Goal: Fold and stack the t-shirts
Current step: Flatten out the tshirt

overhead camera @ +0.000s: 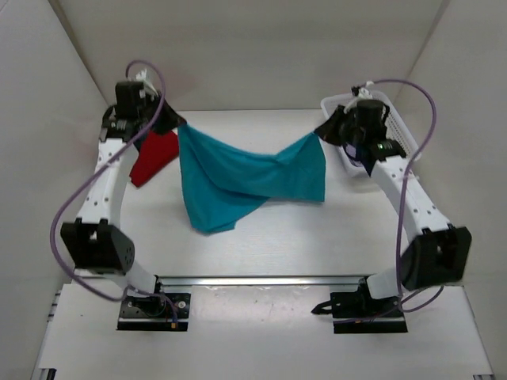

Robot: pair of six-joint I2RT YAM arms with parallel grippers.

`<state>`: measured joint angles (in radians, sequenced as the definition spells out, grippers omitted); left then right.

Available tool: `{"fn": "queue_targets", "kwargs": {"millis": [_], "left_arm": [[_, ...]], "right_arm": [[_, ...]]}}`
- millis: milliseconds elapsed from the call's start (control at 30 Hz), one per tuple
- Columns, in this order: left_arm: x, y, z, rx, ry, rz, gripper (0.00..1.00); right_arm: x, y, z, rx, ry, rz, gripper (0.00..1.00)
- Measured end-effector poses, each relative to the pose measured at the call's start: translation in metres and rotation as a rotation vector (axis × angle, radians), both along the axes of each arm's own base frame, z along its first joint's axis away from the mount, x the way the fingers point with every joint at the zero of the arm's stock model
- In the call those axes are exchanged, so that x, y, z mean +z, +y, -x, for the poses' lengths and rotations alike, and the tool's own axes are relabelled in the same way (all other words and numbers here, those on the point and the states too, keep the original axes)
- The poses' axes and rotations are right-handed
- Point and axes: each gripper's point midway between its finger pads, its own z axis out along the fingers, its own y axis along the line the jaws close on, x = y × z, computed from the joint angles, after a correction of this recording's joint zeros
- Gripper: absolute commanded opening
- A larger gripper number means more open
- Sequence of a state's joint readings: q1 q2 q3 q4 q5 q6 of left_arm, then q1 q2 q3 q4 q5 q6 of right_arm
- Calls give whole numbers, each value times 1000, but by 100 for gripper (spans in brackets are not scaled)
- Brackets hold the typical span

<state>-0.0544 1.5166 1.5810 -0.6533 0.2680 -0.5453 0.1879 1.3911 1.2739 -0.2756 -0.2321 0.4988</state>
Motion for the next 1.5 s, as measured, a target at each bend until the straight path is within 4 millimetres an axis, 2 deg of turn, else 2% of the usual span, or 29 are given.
{"fn": "queue_targets", "kwargs": {"millis": [67,133,233,300,367,400,433,500,567,600,633,733,767,833,900,933,967,1033,1133,1300,1367,1433,1500], "left_arm": [[36,-2,-35,7,-71,10,3],[69,0,-49,22,-161,28,3],[99,9,-24,41,-227,49,6],[109,19,3,66,-268,36,6],[109,28,35,104,-301,2,11],[103,29,49,115,-309,-13,16],[94,31,67,128,-324,-33,20],[59,33,96,143,-313,-55,29],[7,40,120,167,-256,-79,57],[-25,46,128,188,-208,-89,83],[-55,50,135,200,-155,-101,98],[-155,62,160,250,58,-113,98],[-183,64,171,264,126,-116,99],[-214,66,186,283,209,-110,99],[-222,65,190,293,223,-97,98],[-222,65,189,295,215,-91,90],[-222,64,188,301,202,-84,74],[-225,65,188,319,182,-71,66],[-238,71,191,358,185,-50,60],[-263,76,206,434,232,-2,56],[-267,77,211,461,221,23,59],[-267,76,213,482,206,53,68],[-268,73,213,493,201,80,70]], "right_arm": [[26,9,-26,21,-40,-11,0],[73,17,-39,40,-127,-14,0],[154,28,-26,78,-303,-23,0],[196,30,1,106,-410,-40,0],[211,29,38,133,-472,-59,0],[210,27,56,144,-484,-66,0],[201,26,71,151,-498,-73,0],[158,24,97,160,-442,-77,0],[105,22,117,169,-380,-82,0],[67,22,125,174,-318,-77,0],[23,21,133,177,-233,-67,0],[-106,12,164,166,47,-18,0],[-150,5,180,151,164,5,0],[-197,-6,206,133,297,22,0],[-212,-14,219,115,341,16,0],[-212,-15,220,110,337,11,0],[-208,-16,218,107,319,4,0],[-200,-15,215,109,274,-6,0],[-195,-6,217,144,244,-12,0],[-195,0,219,165,244,-15,0],[-198,-2,219,159,253,-20,0],[-198,-2,219,159,256,-22,0],[-199,-1,219,165,259,-25,0]]}}
